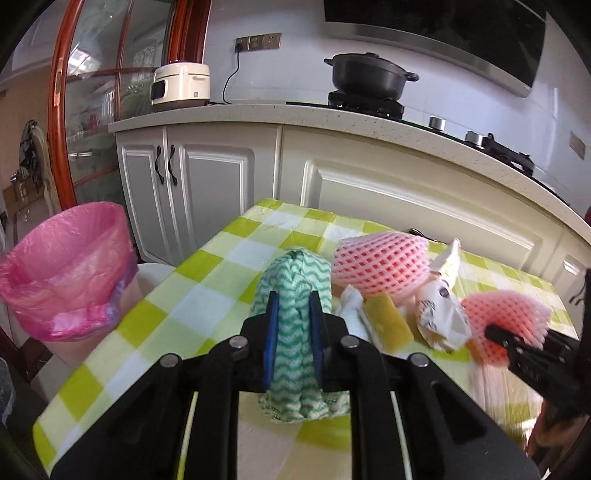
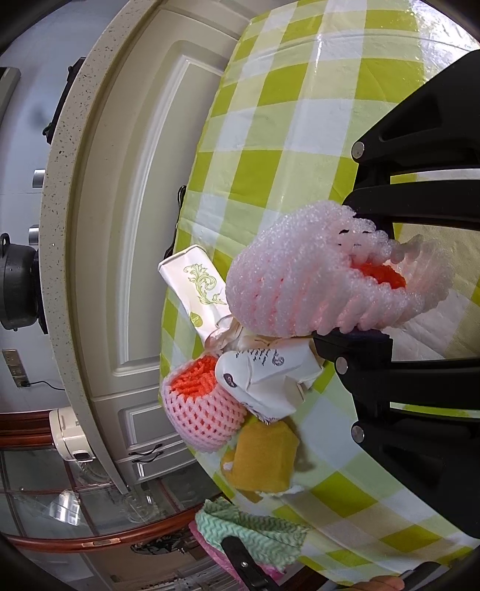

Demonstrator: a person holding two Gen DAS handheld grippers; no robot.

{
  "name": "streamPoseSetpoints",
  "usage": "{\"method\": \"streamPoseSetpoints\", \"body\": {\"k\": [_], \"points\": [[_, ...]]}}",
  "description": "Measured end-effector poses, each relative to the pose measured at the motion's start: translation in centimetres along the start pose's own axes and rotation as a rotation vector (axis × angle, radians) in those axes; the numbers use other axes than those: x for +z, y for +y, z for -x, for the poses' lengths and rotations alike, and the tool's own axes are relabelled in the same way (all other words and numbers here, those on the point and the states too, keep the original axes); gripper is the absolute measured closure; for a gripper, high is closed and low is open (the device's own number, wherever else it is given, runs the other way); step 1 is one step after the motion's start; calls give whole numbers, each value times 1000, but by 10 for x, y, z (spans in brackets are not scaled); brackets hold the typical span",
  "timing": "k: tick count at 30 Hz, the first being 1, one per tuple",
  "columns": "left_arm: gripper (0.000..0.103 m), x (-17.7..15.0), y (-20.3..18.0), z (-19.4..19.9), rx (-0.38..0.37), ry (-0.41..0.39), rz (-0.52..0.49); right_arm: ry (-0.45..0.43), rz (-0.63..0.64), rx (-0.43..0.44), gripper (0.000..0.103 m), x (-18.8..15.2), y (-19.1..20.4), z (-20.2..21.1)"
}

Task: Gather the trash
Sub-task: 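Grasp the green striped cloth with the left tool while the right tool holds the pink net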

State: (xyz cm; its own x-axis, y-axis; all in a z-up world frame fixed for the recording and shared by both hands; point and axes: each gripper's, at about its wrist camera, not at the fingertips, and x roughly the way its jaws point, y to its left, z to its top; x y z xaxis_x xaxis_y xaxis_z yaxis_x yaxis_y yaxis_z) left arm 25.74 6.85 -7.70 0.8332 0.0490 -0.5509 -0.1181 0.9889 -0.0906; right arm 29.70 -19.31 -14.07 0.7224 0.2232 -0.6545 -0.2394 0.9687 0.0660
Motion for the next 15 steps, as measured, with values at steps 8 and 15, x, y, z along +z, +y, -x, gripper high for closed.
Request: {"method": "streamPoseSetpoints", "body": {"k": [8, 15], "points": [[87, -23, 1, 36, 32, -19, -65, -41, 28, 57, 73, -7, 23, 33], [87, -42, 7, 49, 40, 12, -60, -47, 53, 105, 73, -22, 47, 57]]}}
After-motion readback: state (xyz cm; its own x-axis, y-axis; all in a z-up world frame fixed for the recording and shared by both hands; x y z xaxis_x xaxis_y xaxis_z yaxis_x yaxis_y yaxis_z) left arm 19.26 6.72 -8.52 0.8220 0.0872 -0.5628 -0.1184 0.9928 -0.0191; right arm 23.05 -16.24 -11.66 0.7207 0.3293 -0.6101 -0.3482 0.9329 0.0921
